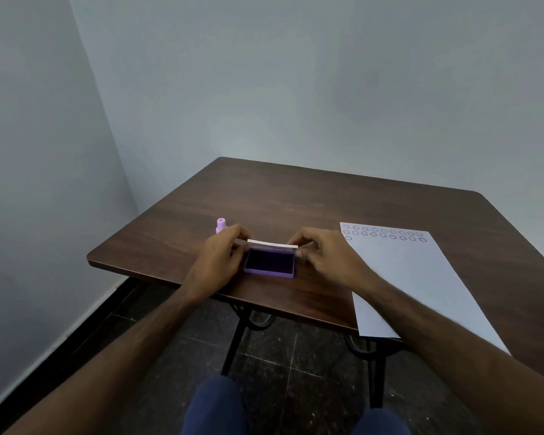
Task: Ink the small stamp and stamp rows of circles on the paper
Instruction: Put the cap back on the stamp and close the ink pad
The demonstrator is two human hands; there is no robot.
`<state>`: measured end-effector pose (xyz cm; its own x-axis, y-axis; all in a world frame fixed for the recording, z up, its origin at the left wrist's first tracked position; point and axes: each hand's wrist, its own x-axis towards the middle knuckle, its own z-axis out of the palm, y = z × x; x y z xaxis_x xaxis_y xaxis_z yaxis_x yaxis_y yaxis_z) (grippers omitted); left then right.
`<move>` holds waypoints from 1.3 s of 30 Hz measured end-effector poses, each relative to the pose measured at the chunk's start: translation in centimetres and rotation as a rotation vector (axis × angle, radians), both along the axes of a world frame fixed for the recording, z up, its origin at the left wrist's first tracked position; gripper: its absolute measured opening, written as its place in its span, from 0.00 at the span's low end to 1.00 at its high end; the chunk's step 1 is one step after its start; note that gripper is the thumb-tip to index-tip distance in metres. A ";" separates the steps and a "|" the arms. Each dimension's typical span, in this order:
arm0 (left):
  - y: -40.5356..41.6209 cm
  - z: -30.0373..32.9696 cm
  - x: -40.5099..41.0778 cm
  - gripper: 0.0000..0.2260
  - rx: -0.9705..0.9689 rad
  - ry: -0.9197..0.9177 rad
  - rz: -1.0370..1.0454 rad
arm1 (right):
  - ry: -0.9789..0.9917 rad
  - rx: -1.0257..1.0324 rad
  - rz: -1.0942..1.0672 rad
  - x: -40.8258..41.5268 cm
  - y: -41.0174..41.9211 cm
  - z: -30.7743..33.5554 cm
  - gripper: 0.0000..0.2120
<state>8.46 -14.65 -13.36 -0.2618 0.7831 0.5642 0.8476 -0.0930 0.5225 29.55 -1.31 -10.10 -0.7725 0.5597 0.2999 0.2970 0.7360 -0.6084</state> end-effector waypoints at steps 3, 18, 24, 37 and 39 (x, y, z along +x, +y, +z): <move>-0.5 -0.1 -0.3 0.09 -0.035 0.018 -0.056 | -0.035 0.048 0.051 0.5 -0.2 -0.2 0.09; -1.9 0.5 -0.4 0.09 -0.161 0.176 -0.248 | -0.182 0.152 0.166 1.0 0.0 -0.6 0.12; -1.5 0.6 -0.7 0.14 -0.236 0.183 -0.234 | -0.219 0.147 0.146 0.3 0.2 -0.6 0.14; -1.1 0.4 -0.9 0.19 -0.320 0.210 -0.185 | -0.204 0.238 0.177 0.3 0.2 -0.9 0.20; -1.0 0.4 -0.9 0.19 -0.339 0.225 -0.181 | -0.209 0.254 0.178 0.3 0.3 -1.0 0.19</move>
